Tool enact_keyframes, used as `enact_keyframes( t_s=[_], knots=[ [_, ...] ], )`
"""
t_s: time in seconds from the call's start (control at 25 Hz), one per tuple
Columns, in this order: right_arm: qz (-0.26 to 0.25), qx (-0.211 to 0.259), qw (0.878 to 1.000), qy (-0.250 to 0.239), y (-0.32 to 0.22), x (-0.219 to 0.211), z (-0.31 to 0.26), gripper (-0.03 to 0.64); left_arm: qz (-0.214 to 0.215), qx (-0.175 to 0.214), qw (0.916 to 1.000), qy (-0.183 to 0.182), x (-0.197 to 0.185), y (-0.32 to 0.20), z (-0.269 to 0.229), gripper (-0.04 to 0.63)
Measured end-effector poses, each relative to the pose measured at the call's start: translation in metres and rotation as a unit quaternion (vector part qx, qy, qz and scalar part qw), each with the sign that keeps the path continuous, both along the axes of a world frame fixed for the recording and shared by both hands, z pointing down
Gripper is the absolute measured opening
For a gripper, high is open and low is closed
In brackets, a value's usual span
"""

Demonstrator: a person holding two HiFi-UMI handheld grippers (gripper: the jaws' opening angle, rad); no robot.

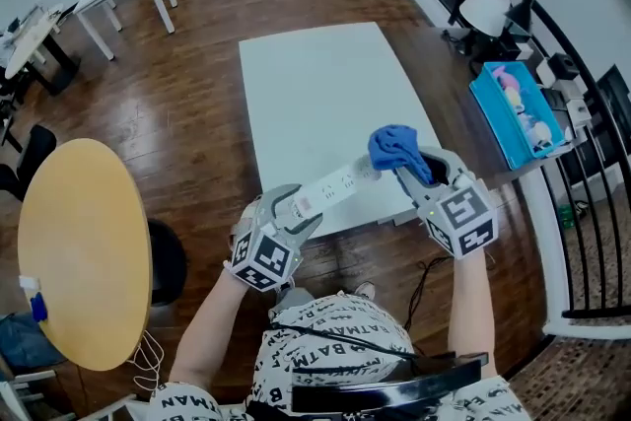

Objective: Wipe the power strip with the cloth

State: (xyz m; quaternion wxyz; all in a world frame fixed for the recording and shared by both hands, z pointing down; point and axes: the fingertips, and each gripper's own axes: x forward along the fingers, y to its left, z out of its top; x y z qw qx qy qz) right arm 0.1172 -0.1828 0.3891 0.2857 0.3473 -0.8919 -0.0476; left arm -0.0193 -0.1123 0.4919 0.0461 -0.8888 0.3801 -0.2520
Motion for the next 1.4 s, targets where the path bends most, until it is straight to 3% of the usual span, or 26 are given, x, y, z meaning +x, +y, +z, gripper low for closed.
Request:
enact_keyframes(
  t_s=[0.12, 0.24, 0.32, 0.48, 0.6, 0.68, 0.76, 0.92, 1.12, 1.2, 1.24, 1.36, 1.4],
  knots=[
    [-0.032, 0.004, 0.999, 0.035, 0.017, -0.031, 0.008, 0.123, 0.016, 0.074, 0.9881, -0.134, 0.008, 0.001, 0.003, 0.279],
    [-0.070, -0.004, 0.995, 0.066, 0.030, -0.059, 0.022, 0.123, 0.043, 0.139, 0.9619, -0.232, 0.017, 0.005, 0.002, 0.279],
    [-0.096, -0.008, 0.991, 0.090, 0.039, -0.070, 0.029, 0.123, 0.060, 0.178, 0.9425, -0.276, 0.022, 0.007, 0.000, 0.279],
    [-0.148, 0.014, 0.976, 0.162, 0.050, -0.080, 0.035, 0.123, 0.085, 0.226, 0.9154, -0.322, 0.026, 0.006, -0.005, 0.279],
    [-0.180, 0.051, 0.953, 0.238, 0.052, -0.086, 0.042, 0.124, 0.110, 0.237, 0.9054, -0.335, 0.029, 0.009, -0.007, 0.279],
    [-0.211, 0.060, 0.935, 0.278, 0.057, -0.093, 0.049, 0.124, 0.120, 0.241, 0.9029, -0.335, 0.031, 0.012, -0.007, 0.279],
    [-0.236, 0.060, 0.922, 0.302, 0.060, -0.097, 0.054, 0.124, 0.122, 0.241, 0.9032, -0.333, 0.030, 0.013, -0.007, 0.278],
    [-0.258, 0.045, 0.909, 0.324, 0.052, -0.086, 0.062, 0.124, 0.126, 0.238, 0.9055, -0.328, 0.033, 0.013, -0.005, 0.279],
    [-0.223, 0.029, 0.908, 0.354, 0.026, -0.052, 0.073, 0.124, 0.121, 0.218, 0.9236, -0.291, 0.032, 0.007, -0.006, 0.279],
    [-0.188, 0.022, 0.911, 0.366, 0.010, -0.032, 0.077, 0.124, 0.112, 0.201, 0.9370, -0.262, 0.029, 0.005, -0.006, 0.279],
    [-0.166, 0.018, 0.915, 0.366, 0.002, -0.020, 0.077, 0.124, 0.105, 0.184, 0.9479, -0.238, 0.028, 0.003, -0.005, 0.279],
    [-0.097, 0.021, 0.938, 0.333, -0.020, 0.007, 0.069, 0.124, 0.065, 0.092, 0.9871, -0.114, 0.024, -0.007, 0.001, 0.279],
    [-0.072, 0.026, 0.947, 0.311, -0.024, 0.014, 0.063, 0.124, 0.048, 0.055, 0.9952, -0.065, 0.021, -0.013, 0.004, 0.279]
  ],
)
